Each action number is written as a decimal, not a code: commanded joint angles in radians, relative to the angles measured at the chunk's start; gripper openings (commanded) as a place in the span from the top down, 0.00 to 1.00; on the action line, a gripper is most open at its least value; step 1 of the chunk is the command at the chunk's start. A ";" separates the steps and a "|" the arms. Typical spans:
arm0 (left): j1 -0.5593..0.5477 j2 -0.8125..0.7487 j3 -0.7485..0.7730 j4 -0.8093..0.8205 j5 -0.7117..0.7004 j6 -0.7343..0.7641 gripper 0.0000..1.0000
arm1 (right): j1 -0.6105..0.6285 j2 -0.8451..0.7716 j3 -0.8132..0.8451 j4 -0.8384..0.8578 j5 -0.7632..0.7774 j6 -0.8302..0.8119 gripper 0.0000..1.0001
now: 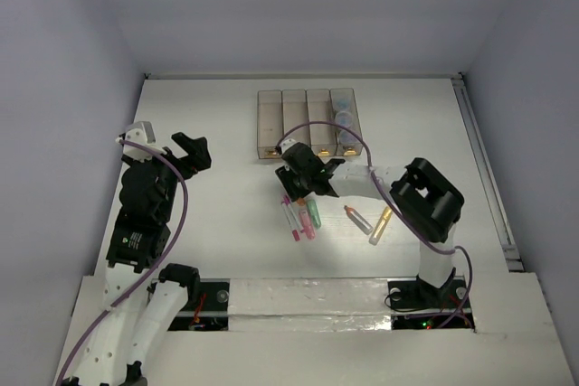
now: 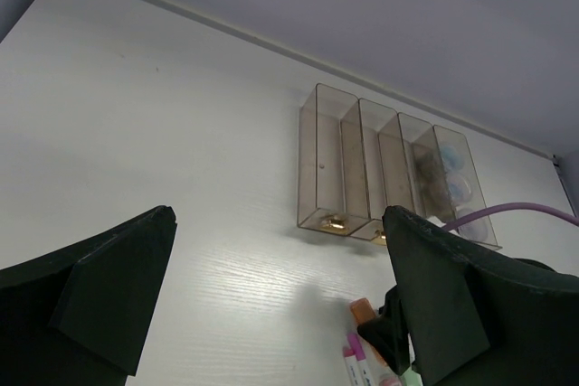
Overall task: Sort the stationery into containers
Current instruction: Pick up the stationery from the center of the board, then place the stationery in the storage box, then pick up the stationery from the center of the board, then place the stationery in the storage box.
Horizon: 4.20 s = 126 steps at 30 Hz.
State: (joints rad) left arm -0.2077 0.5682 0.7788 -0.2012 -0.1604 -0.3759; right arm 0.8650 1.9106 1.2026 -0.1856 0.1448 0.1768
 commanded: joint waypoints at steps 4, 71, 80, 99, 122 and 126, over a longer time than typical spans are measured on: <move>-0.002 0.004 -0.004 0.056 0.016 0.012 0.01 | 0.008 0.028 0.058 -0.011 0.038 -0.005 0.53; -0.021 -0.002 -0.012 0.072 0.045 0.026 0.01 | 0.000 -0.421 -0.336 0.005 0.027 0.288 0.35; -0.021 -0.011 -0.018 0.072 0.045 0.026 0.01 | 0.011 -0.306 -0.310 0.009 0.110 0.300 0.39; -0.021 -0.007 -0.013 0.078 0.061 0.026 0.01 | 0.020 -0.266 -0.043 -0.029 0.196 0.186 1.00; -0.041 -0.041 -0.013 0.068 0.038 0.035 0.01 | -0.202 0.372 0.858 -0.048 -0.044 0.136 0.59; -0.041 -0.042 -0.015 0.071 0.041 0.035 0.01 | -0.202 0.357 0.819 -0.019 -0.077 0.147 0.35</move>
State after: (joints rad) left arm -0.2424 0.5282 0.7650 -0.1688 -0.1173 -0.3534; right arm 0.6598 2.2944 1.9991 -0.2455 0.1081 0.3130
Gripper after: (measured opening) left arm 0.989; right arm 0.637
